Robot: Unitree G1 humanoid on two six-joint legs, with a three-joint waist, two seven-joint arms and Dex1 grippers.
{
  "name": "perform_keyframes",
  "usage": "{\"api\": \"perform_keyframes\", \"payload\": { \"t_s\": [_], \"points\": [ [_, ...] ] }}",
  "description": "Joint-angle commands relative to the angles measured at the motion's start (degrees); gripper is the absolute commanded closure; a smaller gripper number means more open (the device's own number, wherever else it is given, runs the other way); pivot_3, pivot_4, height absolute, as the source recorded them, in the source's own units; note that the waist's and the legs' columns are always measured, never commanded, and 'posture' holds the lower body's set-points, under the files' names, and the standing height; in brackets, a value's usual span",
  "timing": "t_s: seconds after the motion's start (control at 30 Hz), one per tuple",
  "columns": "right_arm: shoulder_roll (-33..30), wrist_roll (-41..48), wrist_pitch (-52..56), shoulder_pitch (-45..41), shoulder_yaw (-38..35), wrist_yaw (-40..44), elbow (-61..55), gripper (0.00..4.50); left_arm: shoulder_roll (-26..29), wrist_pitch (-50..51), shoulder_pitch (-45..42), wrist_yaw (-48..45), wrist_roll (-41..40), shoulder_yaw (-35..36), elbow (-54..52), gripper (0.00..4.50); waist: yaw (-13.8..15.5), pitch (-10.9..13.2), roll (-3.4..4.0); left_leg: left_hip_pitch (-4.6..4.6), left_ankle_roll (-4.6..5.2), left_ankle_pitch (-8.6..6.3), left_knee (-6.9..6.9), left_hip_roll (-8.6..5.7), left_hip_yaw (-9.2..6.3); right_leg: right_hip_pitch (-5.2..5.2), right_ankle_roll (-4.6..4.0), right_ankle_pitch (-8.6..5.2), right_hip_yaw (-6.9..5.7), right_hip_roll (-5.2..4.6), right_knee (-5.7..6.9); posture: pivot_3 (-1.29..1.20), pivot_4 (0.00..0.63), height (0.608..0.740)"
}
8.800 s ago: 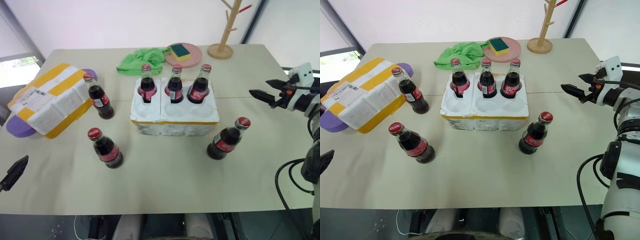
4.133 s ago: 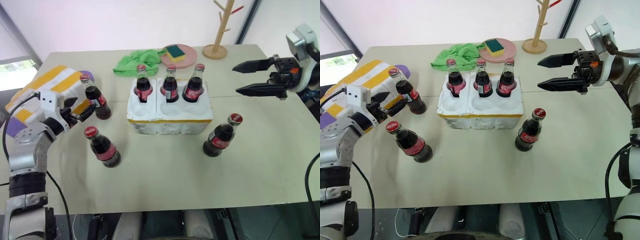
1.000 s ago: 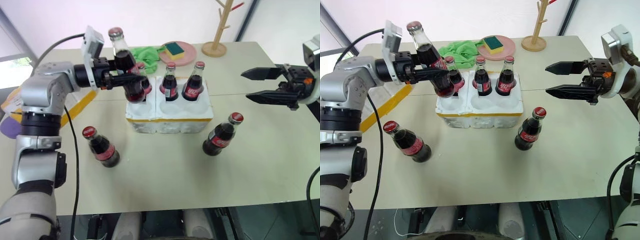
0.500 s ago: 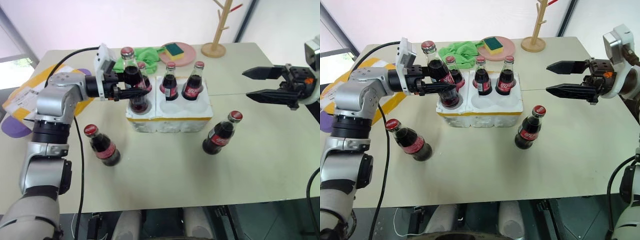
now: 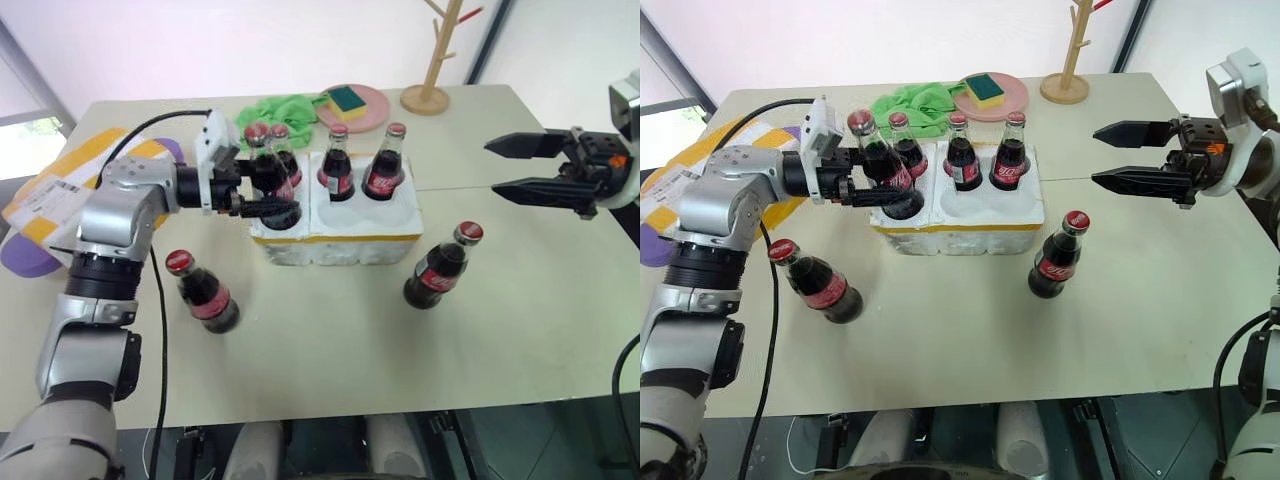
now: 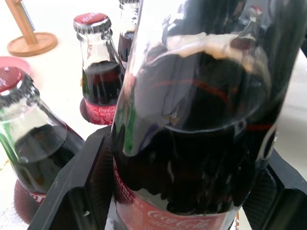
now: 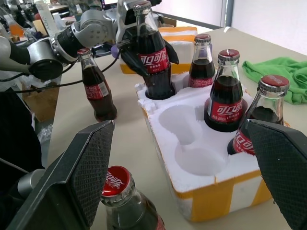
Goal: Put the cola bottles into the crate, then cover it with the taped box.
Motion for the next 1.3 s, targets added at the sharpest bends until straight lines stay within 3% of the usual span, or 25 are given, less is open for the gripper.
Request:
{"api": "perform_keyframes", "payload": {
  "t_s": [0.03,0.33,0.47,0.73,1.0,1.13,1.3],
  "points": [
    [0.09,0.22,-0.45,-0.50,-2.15,0.07,-1.12,0.00,1.16,-1.39,0.04,0.37,0.70,1.11,-0.55,0.06,0.12,0.00,0.00,0.00,0.00,0.00,0.01,0.00,0.00,0.01,0.00,0.00,0.00,0.00,0.00,0.00,0.150,0.740],
    [0.66,-0.50,-1.09,-1.05,-1.78,0.10,-0.35,0.00,3.41,2.85,5.22,4.15,-2.77,6.24,-8.15,0.06,-0.06,0.00,0.00,0.00,0.00,0.00,0.01,0.01,0.00,0.01,0.00,0.01,0.02,0.00,-0.01,0.00,0.150,0.740],
    [1.01,-1.18,-1.27,-1.37,-1.59,0.65,0.26,0.00,6.40,10.70,10.15,9.66,-9.67,15.55,-19.18,0.06,-0.11,0.00,0.00,0.00,0.00,0.00,0.02,0.02,-0.01,0.02,0.00,0.01,0.04,0.00,-0.01,0.00,0.150,0.740],
    [2.28,-3.39,-3.05,-3.58,-0.62,1.84,4.41,0.00,13.08,16.36,21.88,18.84,-13.30,30.03,-31.23,0.06,0.05,0.00,0.01,0.05,0.00,0.00,0.00,0.04,0.02,0.04,-0.02,0.02,0.05,0.02,-0.02,0.00,0.150,0.740],
    [3.21,-5.61,-4.44,-5.42,0.17,3.45,8.06,0.00,14.58,23.01,39.33,21.55,-20.65,48.69,-43.38,0.06,-0.08,0.00,0.00,0.05,0.00,-0.01,-0.06,0.06,0.04,0.05,-0.04,0.02,0.06,0.03,-0.09,0.00,0.150,0.740],
    [2.87,-5.71,-4.26,-5.75,0.82,3.61,9.23,0.00,12.53,27.25,52.92,19.62,-26.58,59.48,-52.12,0.06,-0.11,-0.01,0.01,0.06,0.00,-0.01,-0.06,0.08,0.07,0.05,-0.11,0.02,0.07,0.03,-0.13,0.00,0.150,0.740],
    [2.70,-6.73,-5.64,-7.39,2.09,3.61,11.84,0.00,8.49,24.76,65.61,19.21,-28.37,62.15,-59.68,0.06,0.10,-0.01,0.01,0.07,-0.01,-0.01,-0.05,0.10,0.09,0.07,-0.38,-0.07,0.09,0.03,-0.14,0.00,0.150,0.740]
  ]
}}
